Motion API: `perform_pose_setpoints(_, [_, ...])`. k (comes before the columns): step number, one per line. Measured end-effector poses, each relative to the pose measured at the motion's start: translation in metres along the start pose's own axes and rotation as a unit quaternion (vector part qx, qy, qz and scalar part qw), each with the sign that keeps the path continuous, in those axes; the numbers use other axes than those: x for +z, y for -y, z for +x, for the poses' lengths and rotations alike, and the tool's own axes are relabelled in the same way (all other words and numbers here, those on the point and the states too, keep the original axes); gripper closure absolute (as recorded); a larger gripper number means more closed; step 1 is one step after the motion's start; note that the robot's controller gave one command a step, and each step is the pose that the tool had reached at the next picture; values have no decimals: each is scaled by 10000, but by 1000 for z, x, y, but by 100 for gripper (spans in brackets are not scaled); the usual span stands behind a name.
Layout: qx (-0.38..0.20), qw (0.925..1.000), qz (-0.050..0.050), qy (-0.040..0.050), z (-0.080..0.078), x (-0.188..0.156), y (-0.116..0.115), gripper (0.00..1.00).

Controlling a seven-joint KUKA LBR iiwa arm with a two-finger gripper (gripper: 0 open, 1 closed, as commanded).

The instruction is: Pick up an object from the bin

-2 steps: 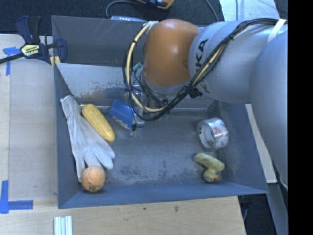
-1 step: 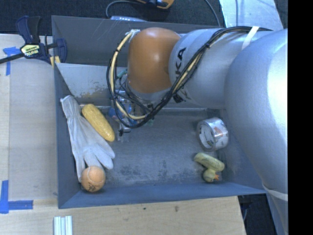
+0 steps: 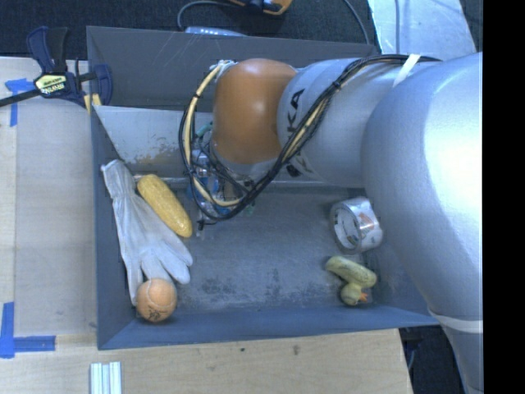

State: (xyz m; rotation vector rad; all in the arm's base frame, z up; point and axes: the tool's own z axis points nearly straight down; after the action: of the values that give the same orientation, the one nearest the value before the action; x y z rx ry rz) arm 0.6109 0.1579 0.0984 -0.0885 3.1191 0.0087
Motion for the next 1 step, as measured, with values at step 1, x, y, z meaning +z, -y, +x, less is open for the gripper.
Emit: perform_pose_setpoints(1, [140,9999,-24,-6,-13,20,-17,0])
